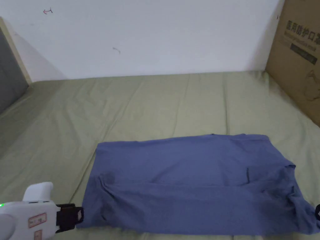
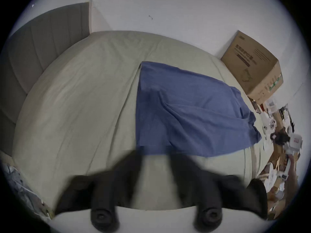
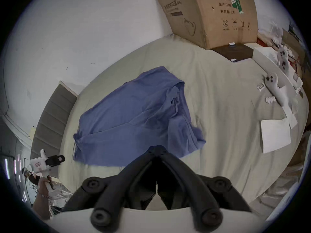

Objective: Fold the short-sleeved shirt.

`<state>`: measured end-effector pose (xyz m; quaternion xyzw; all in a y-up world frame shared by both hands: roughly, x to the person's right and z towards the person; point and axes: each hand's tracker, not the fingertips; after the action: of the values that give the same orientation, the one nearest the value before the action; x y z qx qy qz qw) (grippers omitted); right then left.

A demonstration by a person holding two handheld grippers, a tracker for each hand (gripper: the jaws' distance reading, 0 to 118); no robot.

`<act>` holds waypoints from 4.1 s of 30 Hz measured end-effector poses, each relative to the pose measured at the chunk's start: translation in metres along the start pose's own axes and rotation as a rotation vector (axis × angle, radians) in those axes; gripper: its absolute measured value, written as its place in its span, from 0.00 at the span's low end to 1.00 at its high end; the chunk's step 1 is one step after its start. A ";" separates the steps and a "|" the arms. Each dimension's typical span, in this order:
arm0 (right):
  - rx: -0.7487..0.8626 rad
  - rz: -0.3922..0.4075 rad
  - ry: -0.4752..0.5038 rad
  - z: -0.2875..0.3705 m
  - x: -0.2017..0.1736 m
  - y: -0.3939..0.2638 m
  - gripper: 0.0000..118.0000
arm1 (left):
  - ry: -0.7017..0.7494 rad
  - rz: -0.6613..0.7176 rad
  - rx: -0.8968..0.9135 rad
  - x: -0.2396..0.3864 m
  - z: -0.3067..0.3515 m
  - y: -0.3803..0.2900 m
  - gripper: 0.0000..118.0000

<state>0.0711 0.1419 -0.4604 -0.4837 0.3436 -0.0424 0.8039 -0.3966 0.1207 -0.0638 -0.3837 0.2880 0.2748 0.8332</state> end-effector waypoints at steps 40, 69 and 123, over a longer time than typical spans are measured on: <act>-0.229 0.152 -0.190 -0.022 0.068 0.019 0.05 | 0.035 -0.082 -0.098 -0.002 0.008 -0.013 0.03; 0.062 0.391 -0.050 0.036 -0.067 -0.020 0.03 | -0.085 -0.199 0.127 0.065 0.083 -0.021 0.01; -0.160 0.183 -0.182 -0.228 -0.024 0.190 0.03 | -0.092 -0.181 -0.093 0.012 -0.073 0.133 0.03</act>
<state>-0.1322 0.0812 -0.6685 -0.5149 0.3143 0.1025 0.7909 -0.4983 0.1397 -0.1759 -0.4335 0.2007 0.2289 0.8482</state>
